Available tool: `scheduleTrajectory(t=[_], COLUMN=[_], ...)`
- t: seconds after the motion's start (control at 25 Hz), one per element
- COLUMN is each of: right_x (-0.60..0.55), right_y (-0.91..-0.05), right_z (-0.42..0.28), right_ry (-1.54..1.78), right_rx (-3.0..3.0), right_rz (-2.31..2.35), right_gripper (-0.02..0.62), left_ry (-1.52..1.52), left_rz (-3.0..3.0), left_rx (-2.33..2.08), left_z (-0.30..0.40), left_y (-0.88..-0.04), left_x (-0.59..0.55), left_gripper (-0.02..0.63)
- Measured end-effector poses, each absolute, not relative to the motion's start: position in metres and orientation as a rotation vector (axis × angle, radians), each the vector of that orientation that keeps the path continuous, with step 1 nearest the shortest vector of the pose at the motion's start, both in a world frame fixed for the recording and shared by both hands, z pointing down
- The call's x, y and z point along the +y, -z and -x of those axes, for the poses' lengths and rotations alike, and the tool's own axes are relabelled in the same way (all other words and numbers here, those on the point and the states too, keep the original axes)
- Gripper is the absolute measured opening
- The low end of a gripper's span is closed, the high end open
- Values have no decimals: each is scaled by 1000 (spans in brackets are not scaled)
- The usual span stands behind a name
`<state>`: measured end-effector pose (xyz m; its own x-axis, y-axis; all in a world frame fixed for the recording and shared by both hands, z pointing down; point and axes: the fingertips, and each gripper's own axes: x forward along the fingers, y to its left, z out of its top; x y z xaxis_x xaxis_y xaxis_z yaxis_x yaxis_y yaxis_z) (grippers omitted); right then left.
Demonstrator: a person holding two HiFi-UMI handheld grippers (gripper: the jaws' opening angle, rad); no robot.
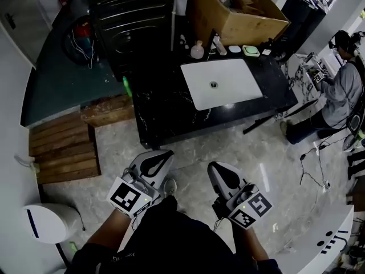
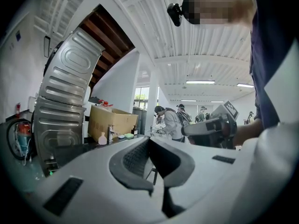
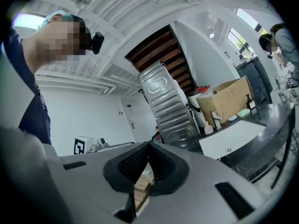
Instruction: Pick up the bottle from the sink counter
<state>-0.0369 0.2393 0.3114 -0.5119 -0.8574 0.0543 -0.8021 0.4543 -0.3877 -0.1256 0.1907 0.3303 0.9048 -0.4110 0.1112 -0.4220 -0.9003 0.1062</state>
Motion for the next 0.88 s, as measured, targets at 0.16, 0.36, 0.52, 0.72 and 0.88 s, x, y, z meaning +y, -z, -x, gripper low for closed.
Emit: scheduleTrajectory(t=[0.16, 0.36, 0.52, 0.72, 0.88], right_x=[219, 198, 183, 169, 159], right_y=[-306, -301, -296, -293, -294], right_z=[37, 36, 40, 43, 42], right_ry=[544, 527, 505, 495, 491], right_rx=[2545, 2535, 2534, 2532, 2528], right_rz=[1477, 1502, 1505, 1512, 1516], right_gripper=[21, 21, 21, 20, 20], left_ry=[-127, -125, -115, -104, -100], left_rz=[-2951, -2965, -2978, -2987, -2982], left_rx=[-626, -605, -599, -587, -585], left_z=[124, 125, 127, 129, 128], left_y=[-327, -323, -317, -316, -318], left_x=[171, 149, 135, 121, 111], left_gripper=[6, 8, 8, 6, 6])
